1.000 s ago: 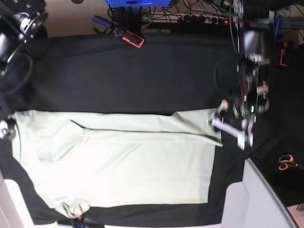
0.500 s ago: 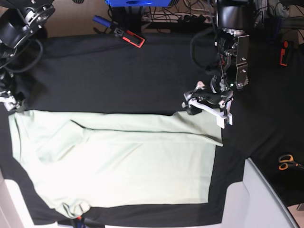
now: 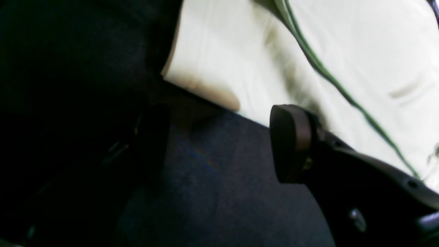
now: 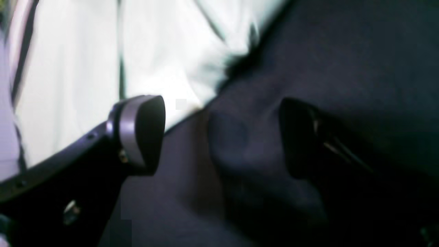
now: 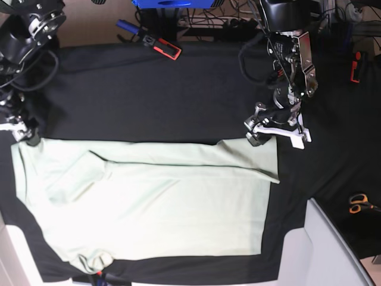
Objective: Fold the T-shirt properly
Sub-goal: 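Raise both grippers and move them back to the folded edge, then pinch the folded edge with both grippers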
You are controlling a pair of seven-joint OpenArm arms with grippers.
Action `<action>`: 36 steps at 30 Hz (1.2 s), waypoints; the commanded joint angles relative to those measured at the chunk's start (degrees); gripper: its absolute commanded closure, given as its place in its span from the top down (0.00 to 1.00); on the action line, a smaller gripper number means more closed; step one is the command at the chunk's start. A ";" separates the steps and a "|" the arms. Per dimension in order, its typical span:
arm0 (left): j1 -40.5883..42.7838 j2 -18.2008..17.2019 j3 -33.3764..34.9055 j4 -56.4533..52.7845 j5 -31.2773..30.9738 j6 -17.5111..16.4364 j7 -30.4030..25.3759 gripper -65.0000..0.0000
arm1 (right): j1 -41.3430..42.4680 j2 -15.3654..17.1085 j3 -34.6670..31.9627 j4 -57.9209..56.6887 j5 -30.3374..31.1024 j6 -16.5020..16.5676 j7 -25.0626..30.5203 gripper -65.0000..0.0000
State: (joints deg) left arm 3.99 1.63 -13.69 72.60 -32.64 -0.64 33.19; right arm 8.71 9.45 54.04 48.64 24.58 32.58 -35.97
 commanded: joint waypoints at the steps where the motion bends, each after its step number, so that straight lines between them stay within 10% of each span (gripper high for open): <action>1: 0.54 0.09 -1.21 -0.47 2.09 2.71 2.37 0.70 | 0.92 0.61 0.07 -0.33 -0.09 -0.01 -0.83 0.77; 36: -10.10 -0.35 -2.17 -6.09 2.80 2.80 2.37 0.70 | 0.74 2.02 -0.11 -0.69 -0.18 0.08 -1.18 0.76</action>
State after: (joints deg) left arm -5.52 0.91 -15.99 66.24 -29.32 2.55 34.48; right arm 9.04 10.57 53.98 47.44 24.73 32.99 -36.75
